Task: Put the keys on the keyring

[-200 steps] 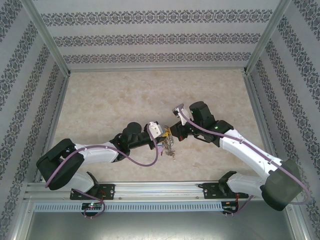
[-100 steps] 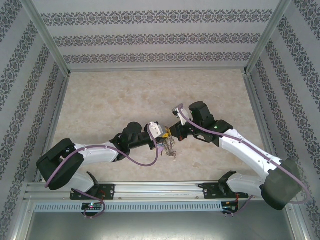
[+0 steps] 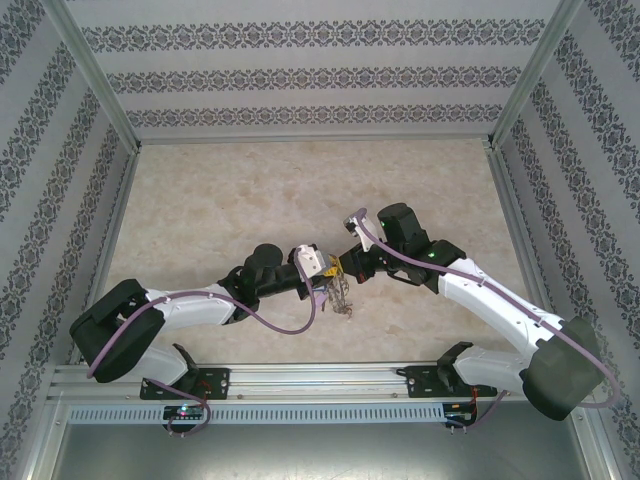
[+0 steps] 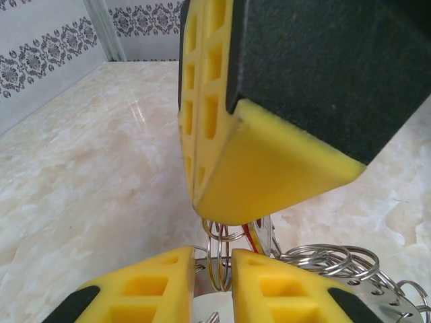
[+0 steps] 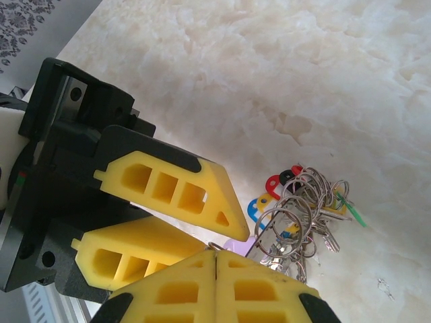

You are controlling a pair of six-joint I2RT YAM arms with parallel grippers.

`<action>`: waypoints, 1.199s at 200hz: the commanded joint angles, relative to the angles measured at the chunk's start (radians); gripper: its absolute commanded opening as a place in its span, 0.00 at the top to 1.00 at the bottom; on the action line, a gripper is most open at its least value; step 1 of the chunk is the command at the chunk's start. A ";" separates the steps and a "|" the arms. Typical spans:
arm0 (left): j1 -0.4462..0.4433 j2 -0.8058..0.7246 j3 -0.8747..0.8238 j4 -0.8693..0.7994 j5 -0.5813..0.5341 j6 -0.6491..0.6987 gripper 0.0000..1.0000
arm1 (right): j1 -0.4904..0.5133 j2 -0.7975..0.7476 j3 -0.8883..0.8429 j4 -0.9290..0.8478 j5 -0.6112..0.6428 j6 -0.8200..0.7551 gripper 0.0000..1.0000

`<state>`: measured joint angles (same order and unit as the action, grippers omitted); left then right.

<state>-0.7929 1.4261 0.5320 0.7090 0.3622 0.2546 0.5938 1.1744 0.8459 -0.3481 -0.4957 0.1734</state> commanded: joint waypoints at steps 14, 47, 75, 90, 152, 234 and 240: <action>-0.007 -0.026 0.028 -0.002 0.006 0.018 0.81 | 0.020 -0.005 0.024 0.010 -0.039 -0.013 1.00; -0.008 -0.034 0.028 -0.006 0.009 0.020 0.93 | 0.022 -0.008 0.027 0.004 -0.030 -0.017 1.00; -0.008 -0.034 0.023 -0.003 0.009 0.020 1.00 | 0.019 -0.014 0.016 0.002 0.034 -0.009 1.00; -0.007 -0.034 0.016 0.001 0.010 0.017 1.00 | 0.009 -0.019 0.006 0.003 0.069 0.004 1.00; -0.006 -0.025 -0.006 0.031 0.001 0.007 1.00 | -0.029 -0.019 -0.023 -0.005 0.107 0.029 1.00; -0.007 -0.018 0.008 0.020 0.003 0.005 0.90 | -0.011 -0.046 -0.011 0.050 -0.023 0.023 1.00; -0.006 -0.019 0.011 0.017 0.004 0.003 0.90 | -0.009 -0.048 -0.010 0.052 -0.029 0.020 1.00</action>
<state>-0.7925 1.4189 0.5316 0.6968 0.3561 0.2600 0.5797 1.1633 0.8364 -0.3481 -0.4686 0.1925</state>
